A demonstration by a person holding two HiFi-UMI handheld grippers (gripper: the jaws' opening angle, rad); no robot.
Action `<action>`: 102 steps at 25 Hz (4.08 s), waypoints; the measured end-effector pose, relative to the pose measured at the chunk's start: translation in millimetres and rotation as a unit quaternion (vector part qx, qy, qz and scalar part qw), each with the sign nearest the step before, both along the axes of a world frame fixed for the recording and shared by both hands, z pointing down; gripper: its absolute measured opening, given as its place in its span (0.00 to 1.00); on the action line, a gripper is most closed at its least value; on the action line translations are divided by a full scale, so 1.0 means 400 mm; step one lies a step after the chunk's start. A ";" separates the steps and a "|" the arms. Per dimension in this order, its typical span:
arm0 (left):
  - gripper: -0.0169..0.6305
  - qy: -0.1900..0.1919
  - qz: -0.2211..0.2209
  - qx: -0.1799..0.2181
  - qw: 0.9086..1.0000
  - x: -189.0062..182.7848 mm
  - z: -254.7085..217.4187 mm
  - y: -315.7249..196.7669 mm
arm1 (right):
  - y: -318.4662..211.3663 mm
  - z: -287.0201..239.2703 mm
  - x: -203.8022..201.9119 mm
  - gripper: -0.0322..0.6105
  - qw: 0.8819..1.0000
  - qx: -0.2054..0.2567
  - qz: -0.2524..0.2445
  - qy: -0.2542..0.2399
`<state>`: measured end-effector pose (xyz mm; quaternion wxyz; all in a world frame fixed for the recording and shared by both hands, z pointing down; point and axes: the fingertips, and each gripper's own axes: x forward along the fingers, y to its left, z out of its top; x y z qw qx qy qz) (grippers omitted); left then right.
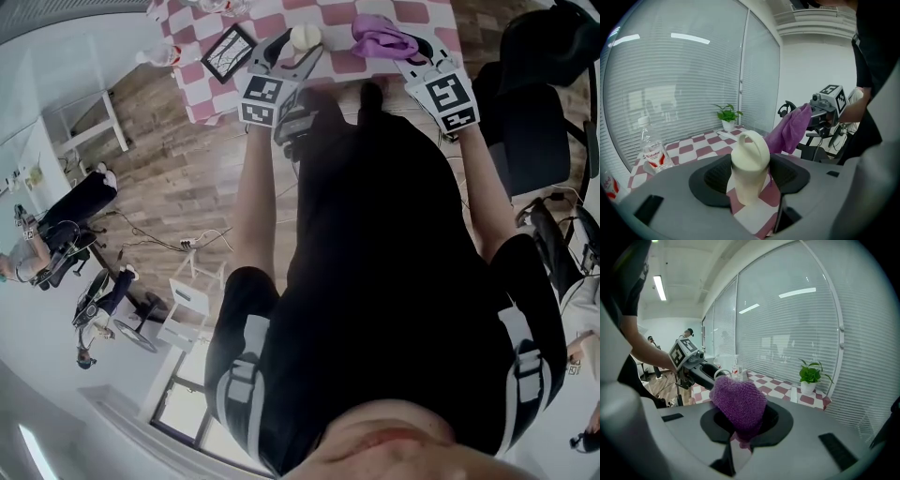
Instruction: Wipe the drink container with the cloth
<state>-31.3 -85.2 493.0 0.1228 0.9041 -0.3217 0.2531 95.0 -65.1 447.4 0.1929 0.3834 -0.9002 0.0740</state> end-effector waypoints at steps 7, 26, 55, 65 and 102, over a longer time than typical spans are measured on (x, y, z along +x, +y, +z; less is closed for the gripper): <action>0.45 0.002 0.012 -0.002 1.000 0.010 0.009 -0.004 | 0.015 0.020 -0.002 0.15 1.000 -0.012 0.007 0.002; 0.49 0.008 0.314 0.019 0.949 -0.002 -0.036 0.023 | 0.090 -0.017 -0.092 0.15 0.986 -0.031 0.162 0.016; 0.48 -0.009 0.349 -0.047 0.936 0.041 -0.033 -0.037 | 0.175 -0.020 -0.159 0.15 0.965 -0.043 0.260 0.019; 0.48 0.084 0.125 -0.208 0.966 0.001 -0.037 -0.110 | 0.109 -0.061 -0.122 0.16 0.979 -0.015 0.198 0.033; 0.48 0.100 -0.086 -0.260 0.957 -0.105 0.019 -0.080 | -0.018 0.200 -0.313 0.30 0.996 -0.076 -0.039 0.024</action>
